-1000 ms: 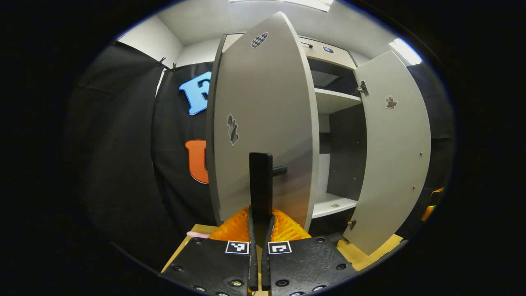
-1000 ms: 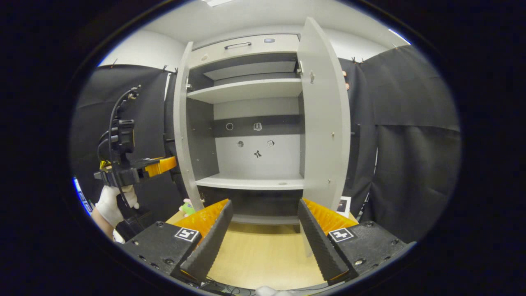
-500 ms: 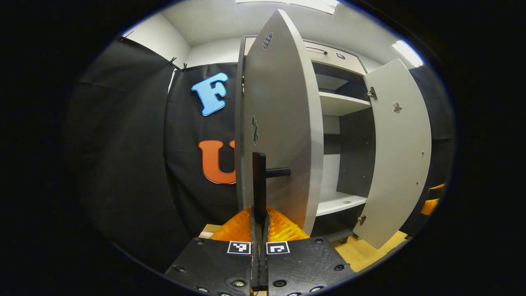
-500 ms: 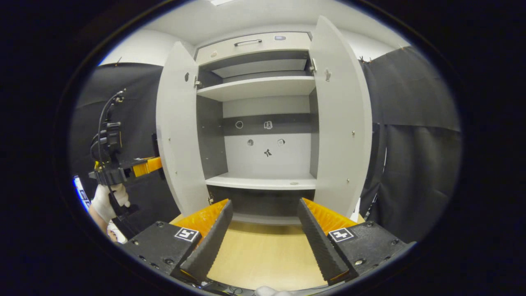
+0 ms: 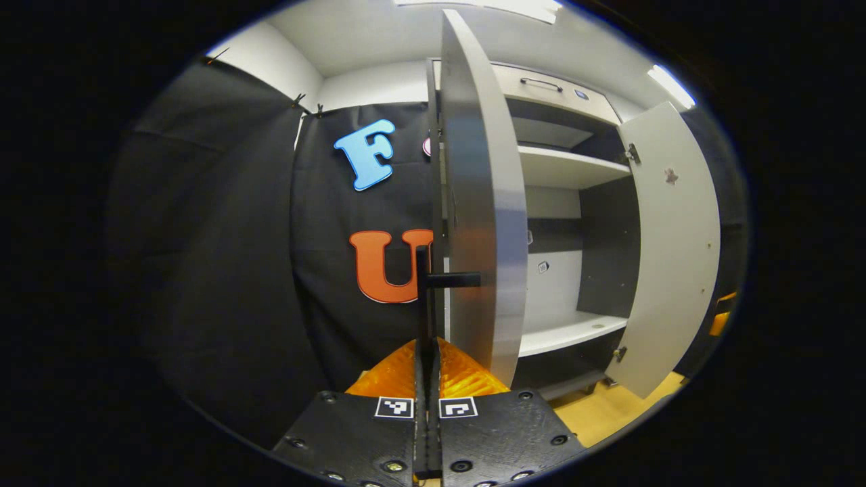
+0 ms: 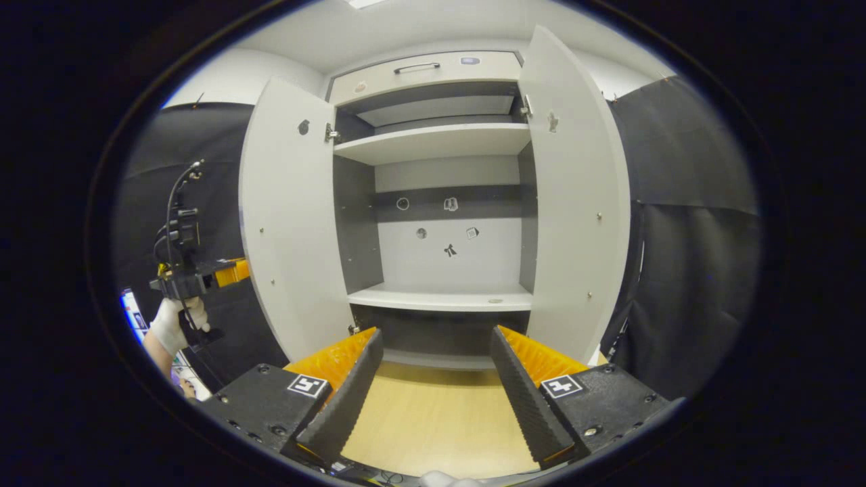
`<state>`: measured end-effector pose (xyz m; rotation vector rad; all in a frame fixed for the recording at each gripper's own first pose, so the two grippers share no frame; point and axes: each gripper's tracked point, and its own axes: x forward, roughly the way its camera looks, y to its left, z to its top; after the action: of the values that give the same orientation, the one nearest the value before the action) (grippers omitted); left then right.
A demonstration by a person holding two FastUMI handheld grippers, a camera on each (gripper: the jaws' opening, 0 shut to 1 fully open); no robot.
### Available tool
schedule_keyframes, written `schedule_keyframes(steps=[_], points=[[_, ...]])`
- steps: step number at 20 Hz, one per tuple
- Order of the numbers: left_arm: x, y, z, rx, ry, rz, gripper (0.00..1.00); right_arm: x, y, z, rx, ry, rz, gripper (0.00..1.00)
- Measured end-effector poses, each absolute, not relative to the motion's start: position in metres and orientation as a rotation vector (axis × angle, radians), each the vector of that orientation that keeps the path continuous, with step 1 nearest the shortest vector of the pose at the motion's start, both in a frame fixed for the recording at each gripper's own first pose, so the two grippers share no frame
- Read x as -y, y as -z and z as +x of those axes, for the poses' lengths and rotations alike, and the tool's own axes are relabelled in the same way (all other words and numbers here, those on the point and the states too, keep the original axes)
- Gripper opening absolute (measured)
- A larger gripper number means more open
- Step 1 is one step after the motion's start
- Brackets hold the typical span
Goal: Open the right door of the double-door shoe cabinet with the right hand, and open the left door with the left hand.
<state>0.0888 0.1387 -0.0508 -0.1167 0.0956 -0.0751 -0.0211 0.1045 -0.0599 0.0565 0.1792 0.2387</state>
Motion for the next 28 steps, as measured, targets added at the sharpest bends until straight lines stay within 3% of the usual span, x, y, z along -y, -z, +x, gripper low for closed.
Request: schedule_keyframes(steps=[13, 16, 17, 20, 21, 22, 25, 26, 28], points=[[-0.140, 0.051, 0.088, -0.099, 0.085, -0.101, 0.00, -0.108, 0.059, -0.018, -0.176, -0.248, 0.048, 0.99], [-0.157, 0.058, 0.085, -0.111, 0.032, -0.043, 0.04, -0.106, 0.057, -0.018, -0.168, -0.244, 0.045, 0.99], [-0.167, 0.062, 0.082, -0.127, 0.002, -0.028, 0.36, -0.105, 0.056, -0.018, -0.167, -0.244, 0.043, 0.99], [-0.180, 0.062, 0.063, -0.109, -0.037, -0.021, 0.66, -0.104, 0.055, -0.015, -0.162, -0.240, 0.041, 0.99], [-0.185, 0.067, 0.057, -0.124, -0.058, -0.021, 0.86, -0.103, 0.055, -0.014, -0.161, -0.241, 0.041, 0.99], [-0.191, 0.072, 0.053, -0.138, -0.090, -0.016, 0.96, -0.102, 0.055, -0.013, -0.161, -0.238, 0.042, 0.99], [-0.199, 0.067, 0.030, -0.144, -0.142, -0.012, 0.97, -0.097, 0.054, -0.008, -0.160, -0.231, 0.042, 0.99], [-0.198, 0.061, 0.025, -0.140, -0.149, -0.014, 0.89, -0.095, 0.053, -0.007, -0.157, -0.230, 0.042, 0.99], [-0.196, 0.047, 0.016, -0.138, -0.166, -0.017, 1.00, -0.091, 0.051, -0.004, -0.155, -0.223, 0.039, 0.99]])
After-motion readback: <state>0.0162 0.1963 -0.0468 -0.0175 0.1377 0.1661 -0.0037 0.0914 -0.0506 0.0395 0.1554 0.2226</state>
